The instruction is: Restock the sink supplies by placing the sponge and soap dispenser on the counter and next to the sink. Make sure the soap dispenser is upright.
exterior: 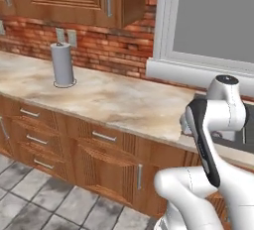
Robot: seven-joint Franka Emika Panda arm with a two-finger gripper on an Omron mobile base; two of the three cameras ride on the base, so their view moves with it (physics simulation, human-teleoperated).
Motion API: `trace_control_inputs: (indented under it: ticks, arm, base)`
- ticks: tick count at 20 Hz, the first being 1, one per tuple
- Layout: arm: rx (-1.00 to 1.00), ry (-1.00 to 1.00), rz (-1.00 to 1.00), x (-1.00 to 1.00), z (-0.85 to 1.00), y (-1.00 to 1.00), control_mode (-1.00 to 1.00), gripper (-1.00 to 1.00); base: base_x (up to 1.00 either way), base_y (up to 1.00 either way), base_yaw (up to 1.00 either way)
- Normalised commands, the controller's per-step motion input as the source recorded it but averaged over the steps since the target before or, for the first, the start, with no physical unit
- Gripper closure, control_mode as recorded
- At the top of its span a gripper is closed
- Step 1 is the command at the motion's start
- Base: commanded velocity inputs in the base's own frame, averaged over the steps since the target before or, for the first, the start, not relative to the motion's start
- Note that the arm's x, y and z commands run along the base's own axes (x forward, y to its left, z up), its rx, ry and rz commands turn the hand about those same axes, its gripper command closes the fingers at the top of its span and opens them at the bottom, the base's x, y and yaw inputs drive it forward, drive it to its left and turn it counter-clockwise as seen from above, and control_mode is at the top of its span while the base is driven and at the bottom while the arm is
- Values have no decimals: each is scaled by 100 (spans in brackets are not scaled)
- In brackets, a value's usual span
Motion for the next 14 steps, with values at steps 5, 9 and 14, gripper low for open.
trace_control_inputs:
  ticks: [5, 9, 14]
  arm:
    - [0, 0, 0, 0, 0, 0, 100, 100]
    - [0, 0, 0, 0, 0, 0, 100, 100]
    - [0, 0, 0, 0, 0, 0, 100, 100]
  base:
    - [55, 40, -48]
    - [46, 11, -57]
    - [73, 13, -42]
